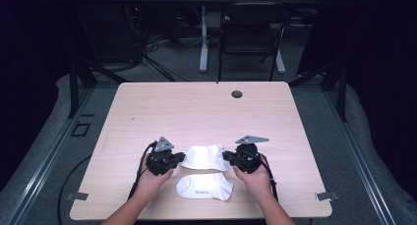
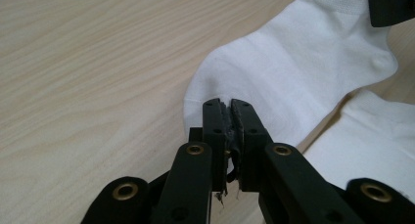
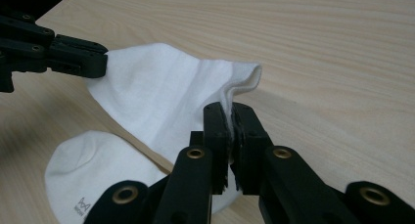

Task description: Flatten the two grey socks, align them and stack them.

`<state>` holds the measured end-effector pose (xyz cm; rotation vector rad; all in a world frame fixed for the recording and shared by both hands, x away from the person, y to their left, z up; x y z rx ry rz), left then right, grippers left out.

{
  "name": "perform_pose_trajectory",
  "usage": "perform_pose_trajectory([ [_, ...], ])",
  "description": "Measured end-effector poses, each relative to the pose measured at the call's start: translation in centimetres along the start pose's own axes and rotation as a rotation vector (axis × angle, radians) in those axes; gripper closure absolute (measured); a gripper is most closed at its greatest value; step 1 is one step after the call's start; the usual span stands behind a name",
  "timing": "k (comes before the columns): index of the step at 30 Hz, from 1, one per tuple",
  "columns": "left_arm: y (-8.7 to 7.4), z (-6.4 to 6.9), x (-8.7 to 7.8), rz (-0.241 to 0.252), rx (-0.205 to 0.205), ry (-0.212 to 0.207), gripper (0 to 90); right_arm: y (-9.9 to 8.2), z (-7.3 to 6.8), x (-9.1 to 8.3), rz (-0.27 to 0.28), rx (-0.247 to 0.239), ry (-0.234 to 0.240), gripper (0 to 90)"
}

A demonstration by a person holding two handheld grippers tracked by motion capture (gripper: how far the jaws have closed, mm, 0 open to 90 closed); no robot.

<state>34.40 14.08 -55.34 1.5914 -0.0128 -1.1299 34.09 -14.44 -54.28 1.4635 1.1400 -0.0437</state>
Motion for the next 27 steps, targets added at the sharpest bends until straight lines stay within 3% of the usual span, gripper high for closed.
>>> perform_pose_trajectory([
  [8,-0.4,0.5,-1.8,0.022,-0.020,-0.020,85.7,0.2,-0.8,-1.3,-0.022,-0.005,0.009,85.8],
  [19,-1.9,2.4,-4.4,0.030,-0.013,-0.050,85.7,-0.5,-3.3,-3.4,-0.037,-0.040,0.036,85.8],
  [27,-2.4,3.2,-4.9,0.038,-0.013,-0.059,85.8,-1.7,-3.9,-4.2,-0.038,-0.034,0.051,85.8],
])
Point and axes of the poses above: each handheld gripper's, and its own axes: x roughly forward along the jaws, y roughly out of its top, z roughly to its right, the point moved 1 cm from there along x, roughly forward along the jaws, and after that the axes turned 2 degrees about y, right-handed, at the moved point
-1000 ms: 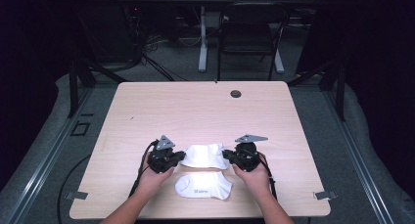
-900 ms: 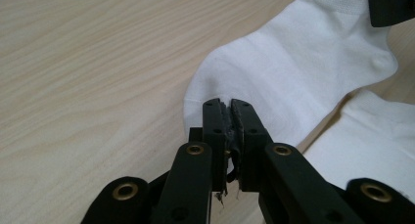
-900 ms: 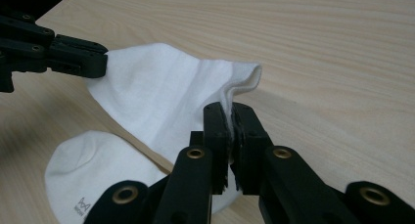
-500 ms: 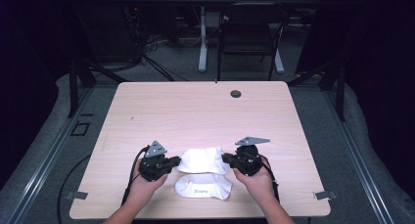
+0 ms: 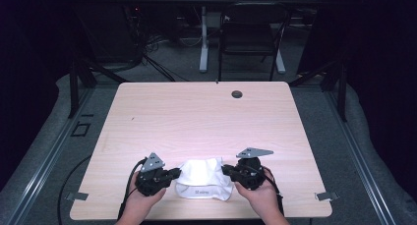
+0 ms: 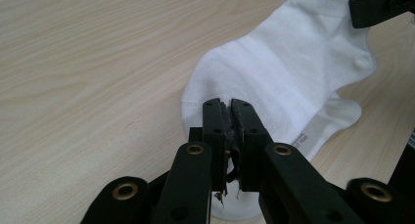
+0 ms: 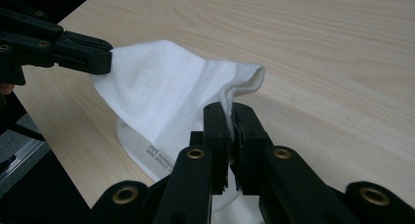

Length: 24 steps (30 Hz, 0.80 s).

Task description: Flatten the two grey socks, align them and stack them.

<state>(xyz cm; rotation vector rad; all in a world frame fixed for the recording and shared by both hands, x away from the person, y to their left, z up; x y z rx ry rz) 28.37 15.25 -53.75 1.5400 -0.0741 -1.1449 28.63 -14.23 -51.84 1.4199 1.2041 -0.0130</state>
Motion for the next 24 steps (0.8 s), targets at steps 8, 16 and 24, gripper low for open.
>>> perform_pose_trajectory([
  [8,-1.1,0.6,0.5,-0.015,-0.018,-0.013,85.8,-1.4,0.3,0.6,-0.017,0.013,-0.006,85.8],
  [16,-1.8,1.3,0.5,-0.047,0.001,-0.016,85.7,-2.1,0.0,0.5,-0.045,0.006,0.003,85.8],
  [24,-2.1,1.4,0.8,-0.059,0.010,-0.012,85.7,-2.8,0.3,0.8,-0.068,0.012,-0.006,85.8],
])
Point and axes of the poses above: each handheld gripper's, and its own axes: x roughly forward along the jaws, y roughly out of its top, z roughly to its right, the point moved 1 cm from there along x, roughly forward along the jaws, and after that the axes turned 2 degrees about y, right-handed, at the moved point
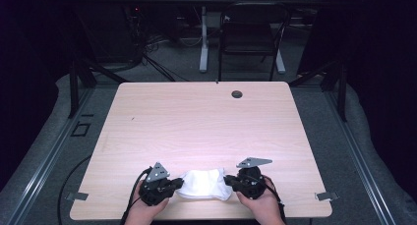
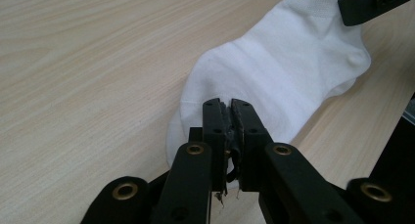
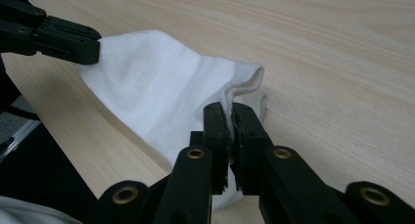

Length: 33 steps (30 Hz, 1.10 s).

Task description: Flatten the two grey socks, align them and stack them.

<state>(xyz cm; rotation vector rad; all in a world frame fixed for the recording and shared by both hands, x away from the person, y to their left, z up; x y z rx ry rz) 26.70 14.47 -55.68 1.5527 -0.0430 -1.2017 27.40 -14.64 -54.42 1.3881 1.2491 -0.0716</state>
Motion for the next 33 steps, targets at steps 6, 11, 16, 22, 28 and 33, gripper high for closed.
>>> perform_pose_trajectory([
  [6,-0.4,0.0,0.5,-0.021,-0.004,0.000,85.7,-0.2,0.3,0.6,-0.033,0.003,-0.005,85.8],
  [11,-0.7,-0.2,1.0,-0.048,0.003,0.000,85.5,-0.4,0.5,0.9,-0.049,0.003,-0.012,85.7],
  [16,-1.0,-0.3,1.4,-0.060,0.004,0.012,85.1,-0.6,0.6,1.3,-0.065,0.001,-0.015,85.5],
  [22,-1.1,-0.5,1.6,-0.068,0.003,0.010,84.6,-0.8,0.9,1.6,-0.084,-0.003,-0.025,85.1],
  [28,-1.2,-0.4,1.8,-0.066,0.001,0.010,83.0,-1.0,1.1,2.0,-0.096,-0.011,-0.049,84.0],
  [33,-1.2,-0.5,1.8,-0.072,0.007,0.007,81.5,-1.1,1.2,2.2,-0.118,-0.008,-0.057,83.0],
])
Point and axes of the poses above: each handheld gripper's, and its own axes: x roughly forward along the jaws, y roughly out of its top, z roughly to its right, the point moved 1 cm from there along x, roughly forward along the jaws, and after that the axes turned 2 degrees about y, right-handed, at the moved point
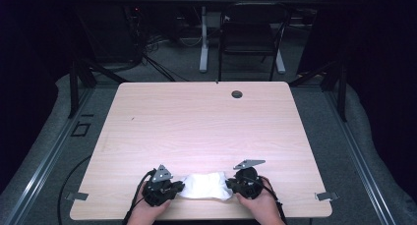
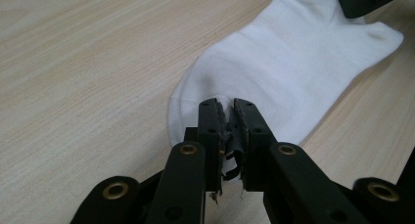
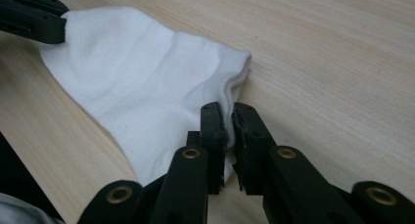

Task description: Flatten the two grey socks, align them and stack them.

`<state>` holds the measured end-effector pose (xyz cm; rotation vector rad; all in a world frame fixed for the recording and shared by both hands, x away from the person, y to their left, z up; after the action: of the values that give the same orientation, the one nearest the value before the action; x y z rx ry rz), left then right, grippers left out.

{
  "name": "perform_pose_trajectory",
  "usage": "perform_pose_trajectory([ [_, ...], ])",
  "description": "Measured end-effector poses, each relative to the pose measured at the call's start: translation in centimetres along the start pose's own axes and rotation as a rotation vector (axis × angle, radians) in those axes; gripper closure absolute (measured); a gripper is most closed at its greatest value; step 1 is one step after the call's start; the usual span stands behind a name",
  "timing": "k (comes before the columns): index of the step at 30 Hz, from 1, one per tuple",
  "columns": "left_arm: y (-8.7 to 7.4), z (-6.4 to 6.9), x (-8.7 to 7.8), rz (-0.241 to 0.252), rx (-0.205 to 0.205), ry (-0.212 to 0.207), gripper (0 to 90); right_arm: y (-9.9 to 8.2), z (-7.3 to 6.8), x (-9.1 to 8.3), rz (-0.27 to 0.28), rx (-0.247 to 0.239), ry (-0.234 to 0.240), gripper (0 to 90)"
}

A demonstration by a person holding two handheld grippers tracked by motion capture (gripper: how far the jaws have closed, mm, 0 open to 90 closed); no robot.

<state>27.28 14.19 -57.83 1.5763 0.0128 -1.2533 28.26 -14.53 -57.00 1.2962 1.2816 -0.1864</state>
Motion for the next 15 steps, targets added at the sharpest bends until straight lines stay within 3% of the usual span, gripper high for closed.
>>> perform_pose_trajectory([
  [5,0.2,-0.1,-0.3,0.028,-0.007,-0.017,76.6,0.0,0.1,0.0,0.002,0.002,-0.004,77.7],
  [8,0.5,-0.2,-1.0,0.064,-0.017,-0.022,72.2,0.1,0.2,-0.6,0.046,0.011,-0.009,75.1],
  [9,0.7,-0.3,-1.4,0.083,-0.006,-0.027,70.0,0.3,0.1,-1.0,0.090,0.011,-0.013,74.6],
  [10,0.7,-0.3,-1.4,0.083,-0.006,-0.027,69.1,0.3,0.1,-1.0,0.090,0.011,-0.013,74.6],
  [11,0.8,-0.2,-1.5,0.089,-0.010,-0.025,68.1,0.4,-0.2,-1.4,0.124,-0.002,-0.008,73.5],
  [12,0.9,-0.2,-1.7,0.093,-0.003,-0.013,68.1,0.4,-0.2,-1.4,0.124,-0.002,-0.008,73.5],
  [13,0.9,-0.1,-1.7,0.102,0.001,-0.032,67.0,0.5,-0.7,-1.5,0.157,-0.037,0.009,70.8],
  [14,0.9,-0.1,-1.7,0.102,0.001,-0.032,66.7,0.5,-0.7,-1.5,0.157,-0.037,0.009,70.8],
  [15,1.0,0.1,-1.6,0.094,0.014,-0.032,66.5,0.6,-1.3,-1.4,0.166,-0.088,0.019,68.7],
])
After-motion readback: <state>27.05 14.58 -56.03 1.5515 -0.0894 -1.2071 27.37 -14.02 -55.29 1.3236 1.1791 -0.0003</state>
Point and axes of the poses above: each handheld gripper's, and its own axes: x roughly forward along the jaws, y roughly out of its top, z roughly to its right, the point moved 1 cm from there along x, roughly forward along the jaws, and after that the axes turned 2 degrees about y, right-handed, at the moved point
